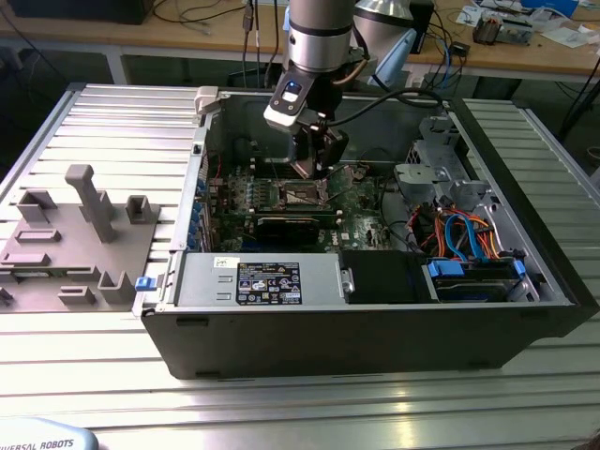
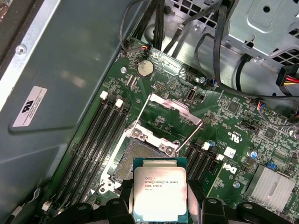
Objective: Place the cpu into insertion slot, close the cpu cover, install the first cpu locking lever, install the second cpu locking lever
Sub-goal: 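Place the cpu into insertion slot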
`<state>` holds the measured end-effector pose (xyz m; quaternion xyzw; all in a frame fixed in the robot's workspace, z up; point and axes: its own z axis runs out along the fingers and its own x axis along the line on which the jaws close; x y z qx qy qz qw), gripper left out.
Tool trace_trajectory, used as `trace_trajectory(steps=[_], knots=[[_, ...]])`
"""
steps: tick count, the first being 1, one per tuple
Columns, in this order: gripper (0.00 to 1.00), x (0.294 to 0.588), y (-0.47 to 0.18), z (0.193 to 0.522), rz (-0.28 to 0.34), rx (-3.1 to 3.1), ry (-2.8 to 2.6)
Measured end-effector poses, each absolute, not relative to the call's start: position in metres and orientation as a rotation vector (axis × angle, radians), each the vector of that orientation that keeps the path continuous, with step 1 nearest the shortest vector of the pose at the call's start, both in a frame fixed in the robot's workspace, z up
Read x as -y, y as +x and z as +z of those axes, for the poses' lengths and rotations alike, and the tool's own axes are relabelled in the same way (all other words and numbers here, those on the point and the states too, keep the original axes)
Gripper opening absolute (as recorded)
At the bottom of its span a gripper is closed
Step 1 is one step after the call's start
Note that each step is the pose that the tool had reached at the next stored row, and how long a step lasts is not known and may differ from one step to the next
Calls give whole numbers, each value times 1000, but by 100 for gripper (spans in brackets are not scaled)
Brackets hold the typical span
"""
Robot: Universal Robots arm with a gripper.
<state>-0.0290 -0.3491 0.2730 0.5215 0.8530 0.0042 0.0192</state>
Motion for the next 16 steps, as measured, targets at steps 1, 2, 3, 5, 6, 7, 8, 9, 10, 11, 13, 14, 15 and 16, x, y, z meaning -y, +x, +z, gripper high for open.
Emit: trace_trajectory(steps=[1,2,3,5,6,7,8,9,10,11,13,14,15,16], knots=[[54,349,-29,273,13,-2647,1619],[54,349,-29,273,13,-2647,1620],[54,349,-29,273,13,-2647,1620],[54,349,-29,273,13,-2646,1622],[54,349,-29,273,13,-2645,1623],[54,349,-29,273,13,-2645,1623],[54,349,-29,273,13,-2644,1624],[54,349,-29,273,13,-2644,1624],[54,349,-29,273,13,-2644,1625],[54,349,-29,273,13,-2643,1626],[54,349,-29,273,13,-2643,1627],[54,349,-29,272,13,-2642,1627],[54,349,-29,272,13,-2642,1628],[54,349,-29,272,13,-2642,1628]])
